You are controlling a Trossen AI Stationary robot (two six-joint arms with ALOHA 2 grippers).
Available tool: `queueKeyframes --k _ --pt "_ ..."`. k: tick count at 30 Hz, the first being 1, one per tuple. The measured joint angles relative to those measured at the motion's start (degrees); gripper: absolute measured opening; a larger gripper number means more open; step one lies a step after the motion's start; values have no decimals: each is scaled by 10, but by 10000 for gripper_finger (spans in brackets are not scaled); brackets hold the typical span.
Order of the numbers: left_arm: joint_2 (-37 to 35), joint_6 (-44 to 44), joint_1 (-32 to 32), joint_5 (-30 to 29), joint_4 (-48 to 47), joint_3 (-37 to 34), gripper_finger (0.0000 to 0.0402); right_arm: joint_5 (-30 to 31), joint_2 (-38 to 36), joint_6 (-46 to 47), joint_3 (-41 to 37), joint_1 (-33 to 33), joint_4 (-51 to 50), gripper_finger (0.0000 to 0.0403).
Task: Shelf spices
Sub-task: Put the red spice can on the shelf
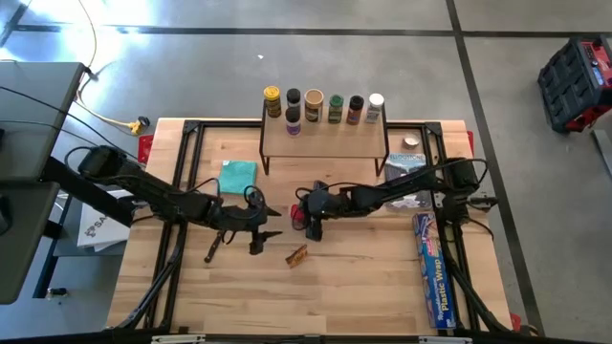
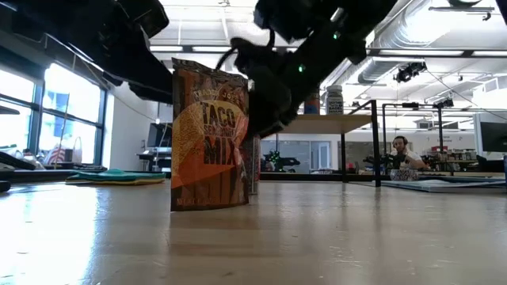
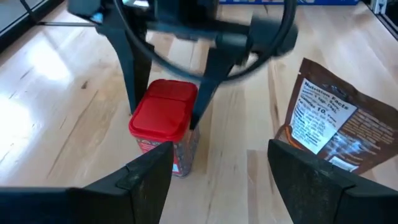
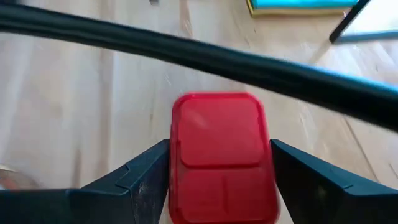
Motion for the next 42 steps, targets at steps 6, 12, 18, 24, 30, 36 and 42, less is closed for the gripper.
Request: queueKeyframes --k 6,12,18,24,30,36,42 --pt "0 -5 0 -1 -3 0 257 23 15 10 0 0 -1 260" --pt "0 -5 0 -1 -3 0 257 5 14 10 0 0 14 244" --pt "0 -5 0 0 -3 0 257 -14 13 13 0 1 25 204" --pt "0 -5 0 0 -4 0 257 -13 -14 16 0 1 12 204" --pt "0 -5 0 1 -4 0 257 -7 -111 -11 0 -7 -39 204" --pt "0 -5 0 1 0 0 257 6 -212 -39 0 -73 -74 204" --pt "0 -5 0 1 2 0 257 -70 -243 -52 0 -190 -76 204"
